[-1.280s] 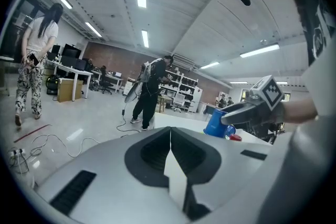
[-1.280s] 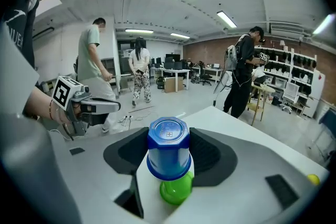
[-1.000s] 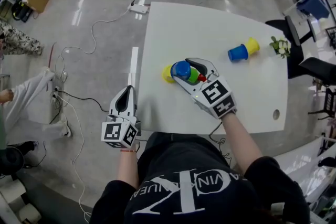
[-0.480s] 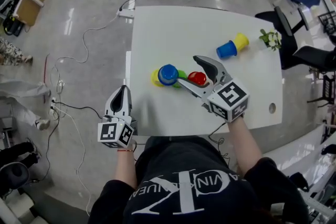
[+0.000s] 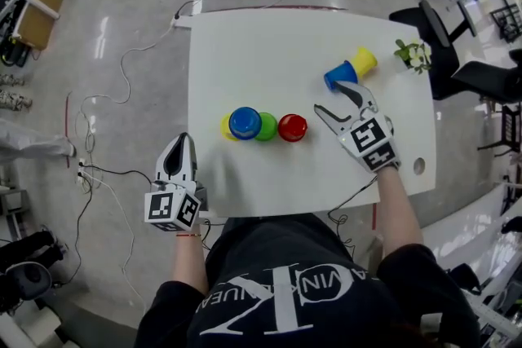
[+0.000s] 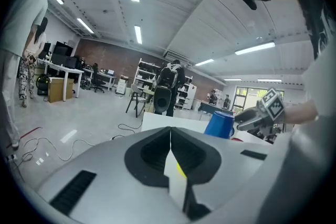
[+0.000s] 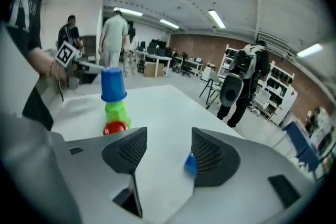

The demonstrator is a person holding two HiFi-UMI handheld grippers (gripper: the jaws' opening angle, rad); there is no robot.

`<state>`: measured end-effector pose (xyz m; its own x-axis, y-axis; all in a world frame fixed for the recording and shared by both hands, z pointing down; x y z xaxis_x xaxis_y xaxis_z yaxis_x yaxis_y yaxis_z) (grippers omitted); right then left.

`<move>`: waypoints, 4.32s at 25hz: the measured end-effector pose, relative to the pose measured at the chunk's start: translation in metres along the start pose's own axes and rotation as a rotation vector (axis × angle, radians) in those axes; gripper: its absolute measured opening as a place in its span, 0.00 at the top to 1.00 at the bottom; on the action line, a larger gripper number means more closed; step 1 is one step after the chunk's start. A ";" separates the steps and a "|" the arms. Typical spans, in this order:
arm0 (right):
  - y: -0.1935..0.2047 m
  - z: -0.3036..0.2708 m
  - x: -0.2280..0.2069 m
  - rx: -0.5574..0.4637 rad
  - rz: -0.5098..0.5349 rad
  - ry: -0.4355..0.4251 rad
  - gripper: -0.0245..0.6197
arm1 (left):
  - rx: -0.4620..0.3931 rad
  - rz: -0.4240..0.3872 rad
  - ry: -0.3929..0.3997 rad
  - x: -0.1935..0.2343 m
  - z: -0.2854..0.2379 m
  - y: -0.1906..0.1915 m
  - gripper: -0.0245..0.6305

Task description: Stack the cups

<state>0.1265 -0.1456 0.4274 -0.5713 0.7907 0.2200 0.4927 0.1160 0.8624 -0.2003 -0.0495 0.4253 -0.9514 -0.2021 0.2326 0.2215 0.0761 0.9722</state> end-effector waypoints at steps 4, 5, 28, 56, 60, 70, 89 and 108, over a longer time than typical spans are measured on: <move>0.041 -0.009 -0.024 0.214 0.327 -0.028 0.52 | 0.020 -0.012 -0.009 -0.004 -0.001 0.002 0.96; 0.049 -0.011 -0.029 0.265 0.419 -0.040 0.52 | 0.026 -0.013 -0.012 -0.005 -0.001 0.003 0.96; 0.051 -0.027 -0.031 0.245 0.653 -0.009 0.60 | 0.040 -0.010 0.003 -0.016 -0.010 0.005 0.96; -0.050 -0.010 0.087 -0.382 -0.329 -0.127 0.60 | 0.000 0.013 0.053 -0.013 0.007 -0.003 0.96; -0.046 -0.011 0.091 -0.371 -0.306 -0.124 0.60 | -0.003 0.015 0.053 -0.012 0.010 -0.003 0.96; -0.046 -0.010 0.094 -0.367 -0.309 -0.134 0.60 | 0.006 0.016 0.056 -0.013 0.012 -0.001 0.96; -0.032 0.023 0.064 -0.372 -0.308 -0.177 0.48 | 0.014 0.030 0.039 -0.013 0.000 0.001 0.96; 0.083 0.012 -0.077 0.247 0.491 0.011 0.48 | 0.043 0.003 -0.009 -0.020 -0.013 0.009 0.96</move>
<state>0.2190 -0.1894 0.4769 -0.2421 0.7812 0.5755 0.8418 -0.1258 0.5249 -0.1767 -0.0580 0.4300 -0.9526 -0.1933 0.2349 0.2150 0.1184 0.9694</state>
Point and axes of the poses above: the fingertips, and each gripper's own axes: z backward along the fingers, x to its left, y out of its underside, the point moved 4 cm from there along z, backward along the fingers, and after that the axes turned 13 degrees about -x, right-handed, at the moved point
